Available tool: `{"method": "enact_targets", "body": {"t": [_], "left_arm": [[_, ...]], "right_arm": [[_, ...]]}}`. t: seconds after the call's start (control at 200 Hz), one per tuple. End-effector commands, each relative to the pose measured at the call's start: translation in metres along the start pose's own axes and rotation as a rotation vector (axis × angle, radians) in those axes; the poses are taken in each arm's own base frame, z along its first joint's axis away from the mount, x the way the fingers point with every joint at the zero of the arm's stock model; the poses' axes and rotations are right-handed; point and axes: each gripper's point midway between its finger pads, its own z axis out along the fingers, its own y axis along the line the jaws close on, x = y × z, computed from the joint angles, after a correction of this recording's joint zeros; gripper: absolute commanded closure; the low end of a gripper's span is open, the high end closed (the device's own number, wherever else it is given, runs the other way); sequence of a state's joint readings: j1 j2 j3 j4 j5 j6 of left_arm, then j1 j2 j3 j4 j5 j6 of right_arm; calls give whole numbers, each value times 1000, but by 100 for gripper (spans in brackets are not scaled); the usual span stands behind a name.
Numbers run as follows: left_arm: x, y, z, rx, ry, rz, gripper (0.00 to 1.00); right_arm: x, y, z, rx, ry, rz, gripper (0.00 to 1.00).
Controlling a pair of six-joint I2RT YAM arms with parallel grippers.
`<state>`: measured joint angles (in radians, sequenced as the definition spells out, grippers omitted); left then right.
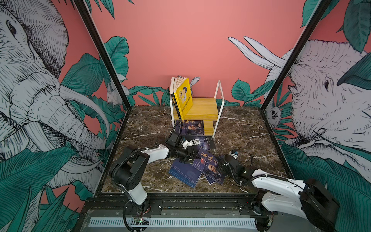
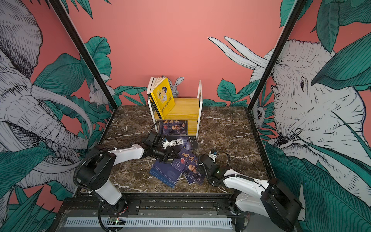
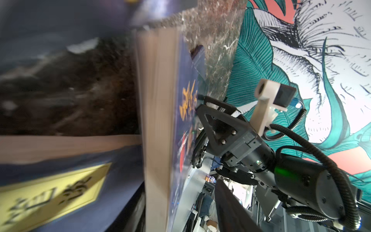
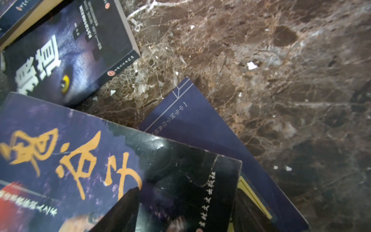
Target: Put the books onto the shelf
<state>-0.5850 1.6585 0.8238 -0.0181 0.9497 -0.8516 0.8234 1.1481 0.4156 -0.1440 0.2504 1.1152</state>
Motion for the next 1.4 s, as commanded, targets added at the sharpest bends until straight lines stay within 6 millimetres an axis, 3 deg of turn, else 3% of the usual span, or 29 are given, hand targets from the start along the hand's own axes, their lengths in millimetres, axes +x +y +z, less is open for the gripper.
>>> {"method": "enact_targets", "body": {"t": [0.0,0.2,0.39,0.55,0.8,1.05,1.17,1.395], "left_arm": [[5,-28,3,71,27,57,51],[8,-26,6,65,40,49,58],[7,-29,6,62,49,55,81],[6,-33,4,65,37,67,100],[12,-57,-11,103,13,154,100],[20,-87,-37,163,-25,255,100],[21,-86,-53,174,-79,275,100],[12,-91,-88,190,-199,335,100]], "right_arm": [[0,18,2,-68,1,59,28],[2,20,3,-73,5,63,28],[-2,15,-5,-67,-14,56,28],[-21,6,-30,-34,-91,-4,28],[-57,9,-71,-5,-215,-126,30],[-92,45,-100,11,-335,-309,27],[-103,55,-108,8,-383,-370,26],[-114,33,-116,131,-441,-409,25]]}}
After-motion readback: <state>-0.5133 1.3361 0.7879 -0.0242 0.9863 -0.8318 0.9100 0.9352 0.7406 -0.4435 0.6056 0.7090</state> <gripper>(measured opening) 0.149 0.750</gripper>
